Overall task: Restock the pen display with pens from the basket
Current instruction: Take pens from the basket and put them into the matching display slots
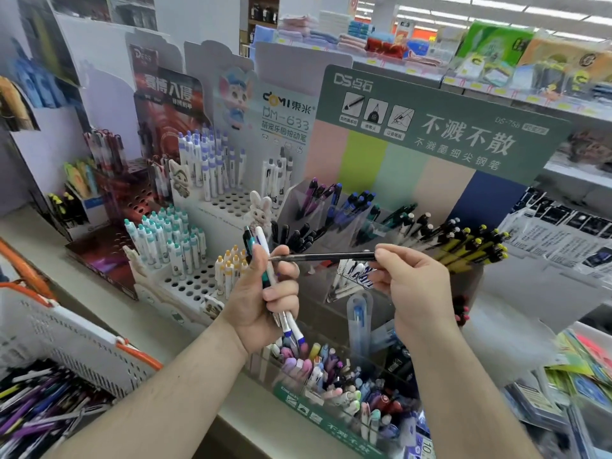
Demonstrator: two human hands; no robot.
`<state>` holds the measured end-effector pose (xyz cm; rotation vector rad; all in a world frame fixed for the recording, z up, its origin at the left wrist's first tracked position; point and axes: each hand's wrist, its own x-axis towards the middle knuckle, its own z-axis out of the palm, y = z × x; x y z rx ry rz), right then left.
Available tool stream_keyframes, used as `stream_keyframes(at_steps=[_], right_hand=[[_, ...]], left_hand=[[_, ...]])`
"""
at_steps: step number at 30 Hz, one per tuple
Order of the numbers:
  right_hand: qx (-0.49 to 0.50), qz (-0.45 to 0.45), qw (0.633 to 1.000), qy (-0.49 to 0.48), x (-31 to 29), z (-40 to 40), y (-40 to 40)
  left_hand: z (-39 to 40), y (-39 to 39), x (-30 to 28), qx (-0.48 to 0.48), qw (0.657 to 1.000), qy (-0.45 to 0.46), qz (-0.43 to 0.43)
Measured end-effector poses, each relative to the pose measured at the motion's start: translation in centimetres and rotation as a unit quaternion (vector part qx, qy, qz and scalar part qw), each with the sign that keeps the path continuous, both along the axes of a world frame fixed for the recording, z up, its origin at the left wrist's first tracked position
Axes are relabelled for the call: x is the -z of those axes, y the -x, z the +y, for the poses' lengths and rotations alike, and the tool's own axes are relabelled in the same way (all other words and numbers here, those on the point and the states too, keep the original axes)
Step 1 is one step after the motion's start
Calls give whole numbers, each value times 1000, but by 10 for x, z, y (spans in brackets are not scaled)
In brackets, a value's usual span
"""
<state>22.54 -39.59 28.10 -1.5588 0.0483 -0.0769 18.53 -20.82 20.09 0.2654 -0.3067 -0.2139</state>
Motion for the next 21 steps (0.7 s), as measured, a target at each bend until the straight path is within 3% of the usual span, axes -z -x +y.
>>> stream_keyframes(at_steps=[3,7,11,15,18,21], right_hand=[[2,-12,999,-36,2,8,2],[87,-99,987,-90,-13,19,-7],[180,-252,949,53,-19,36,-31],[129,-347,909,194,-6,62,-47],[53,-357,882,304,7,83,-56],[-35,-278,854,437,7,96,-60]], left_hand=[[3,-3,-1,42,998,40,-27],[8,-2,-3,-37,996,-48,62],[10,6,-9,-106,972,-139,158],[14,16,-12,-137,940,-241,200],[17,21,-12,-140,933,-264,201],[20,26,-14,-142,931,-273,196]])
